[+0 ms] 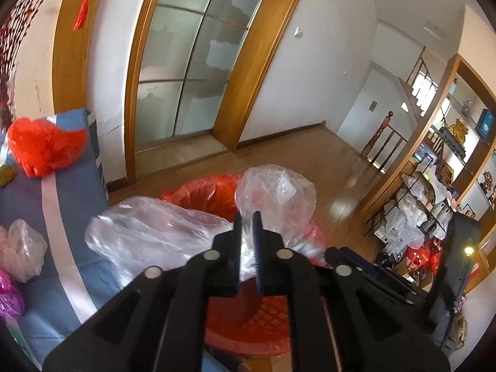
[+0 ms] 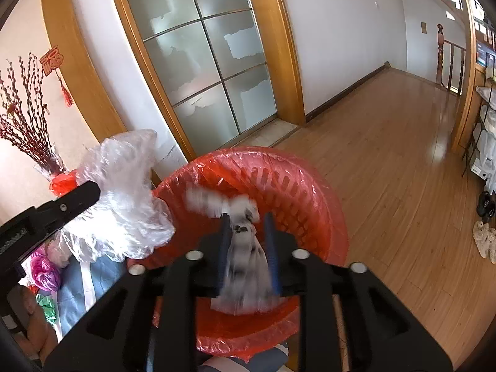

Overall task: Collect trash
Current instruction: 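Open both tools over the red basket, dropping the ribbon and clear bag, then close the right tool on the pink bag while the left tool grasps the white bag, then carry the pink bag and white bag in both tools over the basket, then open both tools to drop the bags into the basket, then return to the table and close the right tool on the green bag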

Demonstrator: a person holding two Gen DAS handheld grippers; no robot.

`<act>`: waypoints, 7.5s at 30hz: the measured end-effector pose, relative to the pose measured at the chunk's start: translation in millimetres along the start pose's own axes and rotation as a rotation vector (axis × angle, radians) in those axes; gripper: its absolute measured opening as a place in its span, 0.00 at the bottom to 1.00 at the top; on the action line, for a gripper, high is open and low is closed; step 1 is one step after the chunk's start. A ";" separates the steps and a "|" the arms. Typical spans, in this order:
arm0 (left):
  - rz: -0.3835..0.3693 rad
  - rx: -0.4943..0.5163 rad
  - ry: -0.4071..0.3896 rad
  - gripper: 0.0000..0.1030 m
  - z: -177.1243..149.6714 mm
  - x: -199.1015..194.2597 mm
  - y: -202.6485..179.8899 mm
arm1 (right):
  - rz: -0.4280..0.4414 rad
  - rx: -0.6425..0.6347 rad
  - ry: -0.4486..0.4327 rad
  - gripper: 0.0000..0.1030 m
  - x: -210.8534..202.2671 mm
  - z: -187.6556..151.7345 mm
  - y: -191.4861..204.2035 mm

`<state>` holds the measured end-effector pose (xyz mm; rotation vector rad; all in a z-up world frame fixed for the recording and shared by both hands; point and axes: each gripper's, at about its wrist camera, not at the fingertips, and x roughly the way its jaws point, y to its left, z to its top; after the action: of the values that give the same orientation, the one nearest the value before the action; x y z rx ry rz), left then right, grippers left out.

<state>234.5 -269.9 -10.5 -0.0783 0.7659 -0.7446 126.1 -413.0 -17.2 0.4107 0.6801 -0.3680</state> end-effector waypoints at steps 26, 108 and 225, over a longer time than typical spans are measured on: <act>0.522 -0.055 -0.178 0.63 -70.7 -162.2 130.5 | 0.149 -0.271 -0.044 0.37 -21.8 -31.4 122.3; 0.558 -0.356 -0.108 0.08 -155.0 -258.0 260.0 | 0.342 -0.458 -0.022 0.14 -25.0 -95.5 280.3; 0.650 -0.111 -0.157 0.63 -120.0 -233.2 196.0 | 0.346 -0.377 -0.011 0.50 -27.7 -68.4 190.6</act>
<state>157.8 48.2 -21.3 0.0144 0.6285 -0.0763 156.7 -211.6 -0.5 0.1604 0.6370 0.0879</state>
